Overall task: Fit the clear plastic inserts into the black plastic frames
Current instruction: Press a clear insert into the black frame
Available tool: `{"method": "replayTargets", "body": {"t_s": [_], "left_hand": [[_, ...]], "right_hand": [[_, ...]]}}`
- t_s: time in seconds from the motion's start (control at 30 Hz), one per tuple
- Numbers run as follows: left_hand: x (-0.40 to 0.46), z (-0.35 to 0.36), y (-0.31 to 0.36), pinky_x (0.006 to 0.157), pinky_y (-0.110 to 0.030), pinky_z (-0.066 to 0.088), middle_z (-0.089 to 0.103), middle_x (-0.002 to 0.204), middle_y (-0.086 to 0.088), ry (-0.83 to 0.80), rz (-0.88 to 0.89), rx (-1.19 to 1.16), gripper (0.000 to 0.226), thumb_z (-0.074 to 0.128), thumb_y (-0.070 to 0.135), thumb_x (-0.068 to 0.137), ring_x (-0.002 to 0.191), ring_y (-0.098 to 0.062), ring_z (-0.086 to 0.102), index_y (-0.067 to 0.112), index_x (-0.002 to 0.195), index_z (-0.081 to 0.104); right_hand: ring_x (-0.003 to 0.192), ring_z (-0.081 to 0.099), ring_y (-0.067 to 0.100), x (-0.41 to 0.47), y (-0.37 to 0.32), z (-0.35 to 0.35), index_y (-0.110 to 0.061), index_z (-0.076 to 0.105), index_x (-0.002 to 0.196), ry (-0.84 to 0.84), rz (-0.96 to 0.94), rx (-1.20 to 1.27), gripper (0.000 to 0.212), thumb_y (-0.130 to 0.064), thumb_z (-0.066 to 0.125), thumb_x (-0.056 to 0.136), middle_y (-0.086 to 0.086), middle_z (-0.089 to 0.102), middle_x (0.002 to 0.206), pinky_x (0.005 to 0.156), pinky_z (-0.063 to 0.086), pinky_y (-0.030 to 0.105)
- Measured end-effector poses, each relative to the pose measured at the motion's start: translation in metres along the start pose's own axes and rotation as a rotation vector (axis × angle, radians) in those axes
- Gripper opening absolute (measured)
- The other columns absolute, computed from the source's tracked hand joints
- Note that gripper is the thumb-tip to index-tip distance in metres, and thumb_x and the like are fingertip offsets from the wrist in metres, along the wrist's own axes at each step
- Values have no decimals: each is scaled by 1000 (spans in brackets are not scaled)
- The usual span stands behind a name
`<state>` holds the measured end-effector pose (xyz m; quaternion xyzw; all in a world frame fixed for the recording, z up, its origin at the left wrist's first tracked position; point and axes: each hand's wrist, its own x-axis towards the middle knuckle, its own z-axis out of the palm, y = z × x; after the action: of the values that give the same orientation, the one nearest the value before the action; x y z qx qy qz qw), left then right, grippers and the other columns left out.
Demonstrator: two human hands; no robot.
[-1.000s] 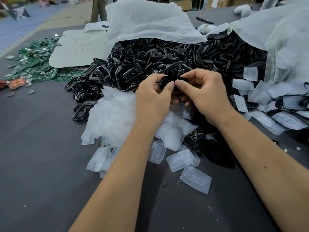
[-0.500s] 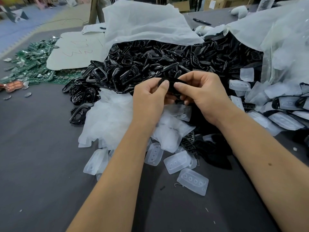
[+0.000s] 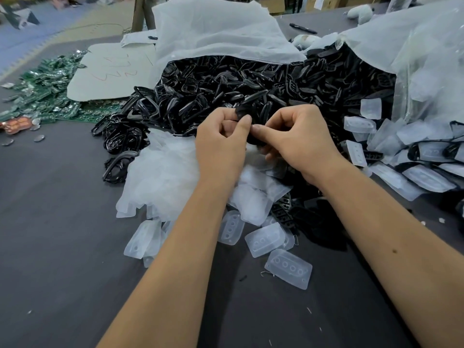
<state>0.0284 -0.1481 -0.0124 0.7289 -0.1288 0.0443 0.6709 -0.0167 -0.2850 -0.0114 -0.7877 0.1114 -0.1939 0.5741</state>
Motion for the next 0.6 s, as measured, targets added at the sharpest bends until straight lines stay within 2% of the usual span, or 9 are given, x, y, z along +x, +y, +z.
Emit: {"method": "replayTargets", "body": {"t_s": [0.1, 0.2, 0.27, 0.33, 0.37, 0.4, 0.47, 0.53, 0.6], "left_hand": [[-1, 1, -1, 72, -34, 58, 67, 74, -9, -28, 19, 62, 13, 70, 13, 98, 72, -14, 63, 19, 88, 65], [1, 1, -2, 76, -38, 56, 66, 74, -1, -7, 26, 105, 19, 72, 13, 96, 72, -14, 62, 21, 83, 61], [2, 0, -1, 75, -38, 58, 64, 75, 1, 20, 39, 102, 24, 73, 10, 95, 71, -16, 62, 23, 80, 59], [0, 0, 0, 69, -40, 63, 64, 83, -6, 51, 44, 47, 22, 70, 6, 96, 73, -29, 67, 19, 83, 58], [-1, 0, 0, 65, -36, 64, 64, 88, -10, 69, 46, 11, 17, 69, 4, 97, 74, -28, 69, 14, 87, 59], [-2, 0, 0, 64, -29, 62, 64, 91, -9, 99, 60, -2, 11, 68, 3, 97, 74, -19, 68, 9, 92, 60], [-2, 0, -1, 67, -18, 55, 62, 90, -1, 176, 122, 81, 7, 68, 5, 96, 74, 1, 59, 4, 96, 61], [-2, 0, -1, 70, -19, 51, 59, 92, 1, 219, 155, 140, 8, 68, 6, 95, 76, 2, 54, 4, 96, 61], [-2, 0, 0, 71, -18, 52, 57, 93, 4, 240, 163, 140, 9, 67, 6, 96, 73, 5, 53, 8, 95, 58]], "right_hand": [[55, 74, 26, -2, -3, 3, -5, 71, 77, 2, 39, 25, 19, -16, 85, 85, 10, 74, 64, 52, 61, 44], [53, 73, 20, -4, -7, 6, -9, 71, 72, 25, 4, -77, 19, -15, 84, 85, 5, 72, 60, 48, 55, 30], [56, 74, 18, -3, -11, 3, -11, 72, 72, 11, -27, -150, 19, -18, 85, 84, 4, 73, 62, 55, 57, 31], [58, 72, 16, -2, -16, -3, -12, 72, 72, 9, -84, -234, 22, -24, 85, 85, 3, 73, 63, 61, 59, 33], [58, 70, 11, -1, -19, -6, -14, 71, 71, 12, -134, -308, 25, -29, 85, 86, 1, 72, 63, 61, 58, 28], [59, 68, 7, -2, -23, -8, -16, 70, 69, -6, -192, -397, 27, -33, 84, 86, -2, 70, 62, 61, 54, 22], [62, 63, 4, -5, -29, -9, -21, 71, 69, -160, -264, -567, 27, -39, 82, 85, -7, 68, 65, 59, 47, 16], [69, 65, 5, -8, -33, -7, -24, 73, 73, -356, -253, -685, 22, -42, 84, 79, -9, 68, 70, 61, 48, 20], [75, 64, 4, -8, -34, -7, -26, 71, 77, -474, -208, -756, 26, -45, 89, 72, -12, 67, 77, 64, 48, 22]]}}
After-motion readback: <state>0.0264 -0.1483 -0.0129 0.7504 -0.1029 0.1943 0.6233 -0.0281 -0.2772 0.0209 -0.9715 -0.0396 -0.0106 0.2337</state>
